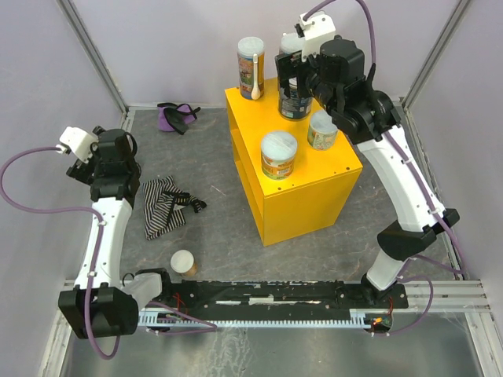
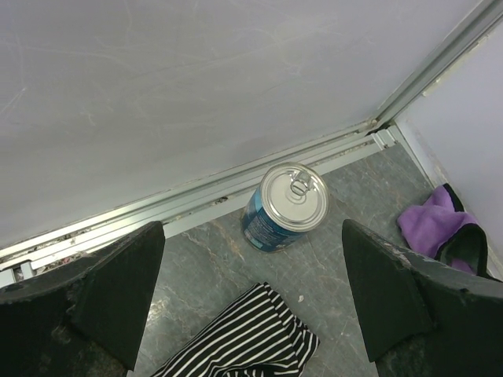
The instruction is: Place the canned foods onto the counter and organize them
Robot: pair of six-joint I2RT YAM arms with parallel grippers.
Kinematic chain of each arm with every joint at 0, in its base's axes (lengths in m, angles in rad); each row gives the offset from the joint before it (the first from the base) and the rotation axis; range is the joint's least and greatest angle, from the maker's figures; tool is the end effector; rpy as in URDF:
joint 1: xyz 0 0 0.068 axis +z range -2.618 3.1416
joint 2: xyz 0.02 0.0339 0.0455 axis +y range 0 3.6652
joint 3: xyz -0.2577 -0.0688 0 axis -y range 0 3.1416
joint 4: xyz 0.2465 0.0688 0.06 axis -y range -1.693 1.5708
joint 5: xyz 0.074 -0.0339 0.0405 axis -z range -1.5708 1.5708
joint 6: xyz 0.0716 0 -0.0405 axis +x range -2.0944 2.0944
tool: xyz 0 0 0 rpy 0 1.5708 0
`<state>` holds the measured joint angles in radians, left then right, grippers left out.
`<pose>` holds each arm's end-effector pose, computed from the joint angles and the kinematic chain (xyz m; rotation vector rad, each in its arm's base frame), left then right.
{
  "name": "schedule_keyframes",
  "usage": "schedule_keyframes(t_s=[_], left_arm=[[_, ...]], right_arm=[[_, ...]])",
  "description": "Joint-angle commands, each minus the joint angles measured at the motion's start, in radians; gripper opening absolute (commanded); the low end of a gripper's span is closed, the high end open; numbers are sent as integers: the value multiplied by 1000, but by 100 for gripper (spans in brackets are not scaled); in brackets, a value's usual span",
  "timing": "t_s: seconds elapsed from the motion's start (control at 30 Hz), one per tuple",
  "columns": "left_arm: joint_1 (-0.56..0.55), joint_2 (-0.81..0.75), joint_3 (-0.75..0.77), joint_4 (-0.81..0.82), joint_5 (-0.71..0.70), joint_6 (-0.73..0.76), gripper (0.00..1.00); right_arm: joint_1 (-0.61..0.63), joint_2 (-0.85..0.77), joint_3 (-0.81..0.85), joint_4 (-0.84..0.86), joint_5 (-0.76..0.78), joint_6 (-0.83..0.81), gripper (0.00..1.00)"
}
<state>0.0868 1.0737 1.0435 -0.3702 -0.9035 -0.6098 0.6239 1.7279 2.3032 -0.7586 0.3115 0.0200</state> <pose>0.2484 0.0781 0.3464 -1.1309 1.4590 0.5226 0.3166 0.2008 0.5266 -0.2996 1.7235 0.1981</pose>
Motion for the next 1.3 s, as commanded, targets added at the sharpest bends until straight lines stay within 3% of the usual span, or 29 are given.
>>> schedule_keyframes(t_s=[0.0, 0.8, 1.27], left_arm=[[24, 13, -6, 16, 21, -7, 99], [201, 228, 7, 37, 263, 24, 99], [208, 354, 73, 114, 375, 103, 99]], right_arm=[[-45, -10, -39, -41, 12, 12, 99], [-56, -174, -198, 85, -165, 88, 100], [-27, -258, -216, 82, -204, 101, 99]])
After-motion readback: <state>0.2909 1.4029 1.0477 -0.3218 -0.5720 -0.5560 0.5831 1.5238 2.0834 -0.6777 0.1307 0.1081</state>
